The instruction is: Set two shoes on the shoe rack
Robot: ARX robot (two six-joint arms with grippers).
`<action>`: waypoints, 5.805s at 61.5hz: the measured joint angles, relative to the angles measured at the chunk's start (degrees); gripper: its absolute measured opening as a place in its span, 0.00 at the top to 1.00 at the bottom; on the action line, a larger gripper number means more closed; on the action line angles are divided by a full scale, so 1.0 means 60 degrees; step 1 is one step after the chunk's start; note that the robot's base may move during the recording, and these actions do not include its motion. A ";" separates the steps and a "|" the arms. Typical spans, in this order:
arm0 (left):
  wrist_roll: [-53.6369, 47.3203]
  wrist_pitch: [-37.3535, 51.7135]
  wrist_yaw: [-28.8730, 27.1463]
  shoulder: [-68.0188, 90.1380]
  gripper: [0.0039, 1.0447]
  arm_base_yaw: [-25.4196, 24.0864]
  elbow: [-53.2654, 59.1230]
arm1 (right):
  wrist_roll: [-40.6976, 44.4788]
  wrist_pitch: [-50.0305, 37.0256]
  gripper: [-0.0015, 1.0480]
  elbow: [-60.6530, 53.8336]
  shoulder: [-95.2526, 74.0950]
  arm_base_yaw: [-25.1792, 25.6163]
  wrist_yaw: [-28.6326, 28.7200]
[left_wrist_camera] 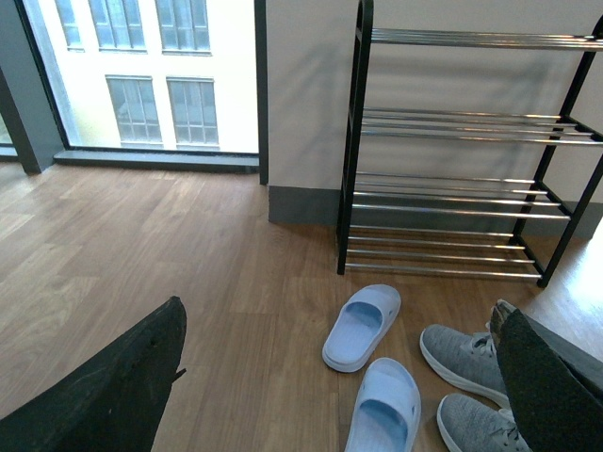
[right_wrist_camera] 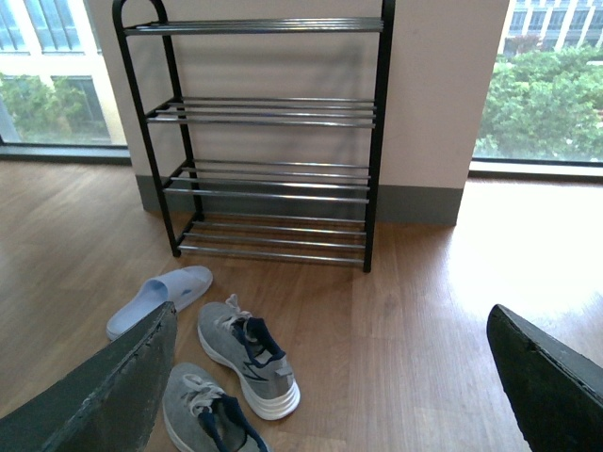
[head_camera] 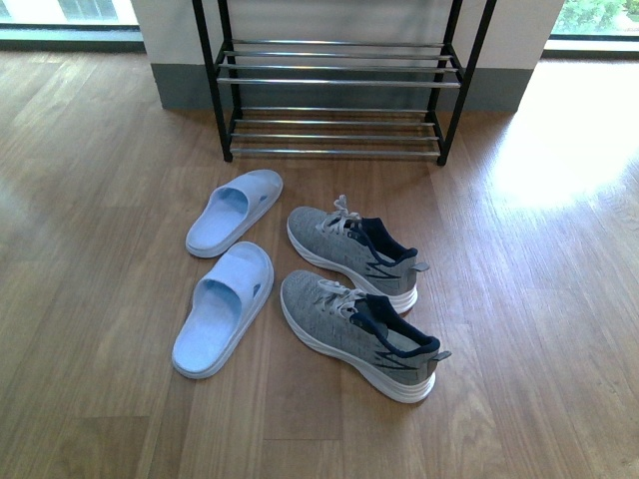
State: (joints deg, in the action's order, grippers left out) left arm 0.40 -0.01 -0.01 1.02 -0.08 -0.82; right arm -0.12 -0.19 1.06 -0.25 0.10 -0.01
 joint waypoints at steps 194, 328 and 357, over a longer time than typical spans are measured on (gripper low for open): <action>-0.0004 0.0000 -0.0004 0.0000 0.09 0.0000 0.0000 | 0.2251 -0.5876 0.09 0.8306 -2.5613 -0.0219 0.0332; -0.0004 0.0000 -0.0004 0.0000 0.09 0.0000 0.0000 | 0.1814 -0.5260 0.99 0.8827 -2.5988 -0.0361 0.3056; 0.0000 0.0000 0.0000 0.0000 0.09 0.0000 0.0000 | 0.1428 -0.5646 0.99 0.4874 -1.9664 0.2036 0.3144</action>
State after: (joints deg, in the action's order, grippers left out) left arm 0.40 -0.01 -0.01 1.02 -0.08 -0.82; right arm 8.45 -34.06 30.30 -118.24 12.32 18.85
